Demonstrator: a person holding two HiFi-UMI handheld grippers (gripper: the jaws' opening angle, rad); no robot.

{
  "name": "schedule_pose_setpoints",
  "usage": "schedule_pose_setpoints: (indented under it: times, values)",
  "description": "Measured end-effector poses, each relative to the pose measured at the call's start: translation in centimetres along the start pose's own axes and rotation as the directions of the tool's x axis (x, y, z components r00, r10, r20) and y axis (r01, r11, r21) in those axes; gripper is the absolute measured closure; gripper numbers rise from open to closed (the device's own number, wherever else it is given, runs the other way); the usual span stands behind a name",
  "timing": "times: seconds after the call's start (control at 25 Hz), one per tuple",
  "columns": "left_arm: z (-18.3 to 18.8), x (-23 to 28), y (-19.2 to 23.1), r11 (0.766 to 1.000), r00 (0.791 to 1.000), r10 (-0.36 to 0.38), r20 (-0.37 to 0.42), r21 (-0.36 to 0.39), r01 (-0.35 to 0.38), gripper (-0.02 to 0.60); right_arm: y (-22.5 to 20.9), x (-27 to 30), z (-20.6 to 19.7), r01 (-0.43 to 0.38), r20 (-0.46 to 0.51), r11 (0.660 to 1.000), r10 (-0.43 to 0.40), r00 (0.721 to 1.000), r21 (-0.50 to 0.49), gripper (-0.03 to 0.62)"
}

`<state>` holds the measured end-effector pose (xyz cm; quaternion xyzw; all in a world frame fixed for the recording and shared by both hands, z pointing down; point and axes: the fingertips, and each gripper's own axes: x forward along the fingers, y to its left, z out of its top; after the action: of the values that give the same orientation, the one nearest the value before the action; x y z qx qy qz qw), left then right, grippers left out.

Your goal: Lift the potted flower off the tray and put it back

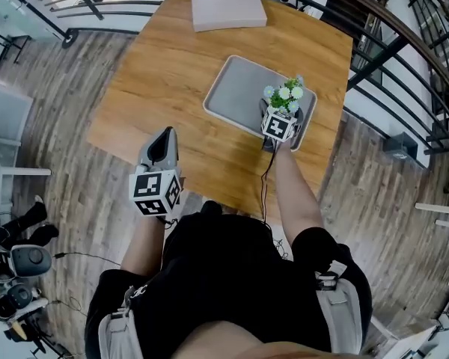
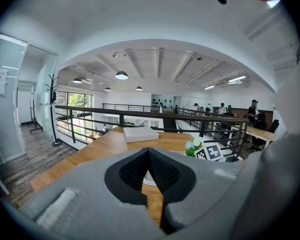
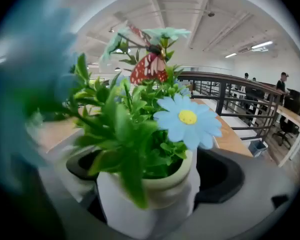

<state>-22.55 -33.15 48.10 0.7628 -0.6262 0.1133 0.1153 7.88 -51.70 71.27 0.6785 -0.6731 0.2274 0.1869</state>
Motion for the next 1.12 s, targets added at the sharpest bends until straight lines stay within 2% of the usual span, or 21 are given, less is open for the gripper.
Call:
schedule_pose_setpoints:
  times: [0.16, 0.24, 0.48, 0.84, 1.12]
  values:
    - [-0.4, -0.2, 0.4, 1.0, 1.0, 0.004, -0.008, 0.001, -0.004, 0.569, 0.0, 0.9, -0.7, -0.011, -0.043, 1.0, 0.011, 0.999, 0.004, 0.031]
    - [-0.6, -0.3, 0.6, 1.0, 1.0, 0.005, -0.011, 0.002, -0.005, 0.569, -0.1, 1.1, -1.0, -0.012, -0.052, 1.0, 0.012, 0.999, 0.0, 0.069]
    - [-0.3, -1.2, 1.0, 1.0, 1.0, 0.009, 0.005, 0.001, -0.009, 0.569, 0.6, -0.7, -0.1, -0.035, -0.021, 0.998, 0.034, 0.999, -0.045, 0.074]
    - [0.7, -1.5, -1.1, 0.998, 0.996, -0.067, 0.061, -0.006, 0.067, 0.569, 3.1, -7.7, 5.5, -0.14, 0.117, 0.982, 0.155, 0.981, -0.125, 0.074]
    - [1.8, -1.2, -3.1, 0.984, 0.982, -0.162, 0.096, -0.06, 0.169, 0.569, 3.5, -16.2, 10.8, -0.152, 0.25, 0.972, 0.194, 0.949, -0.178, 0.074]
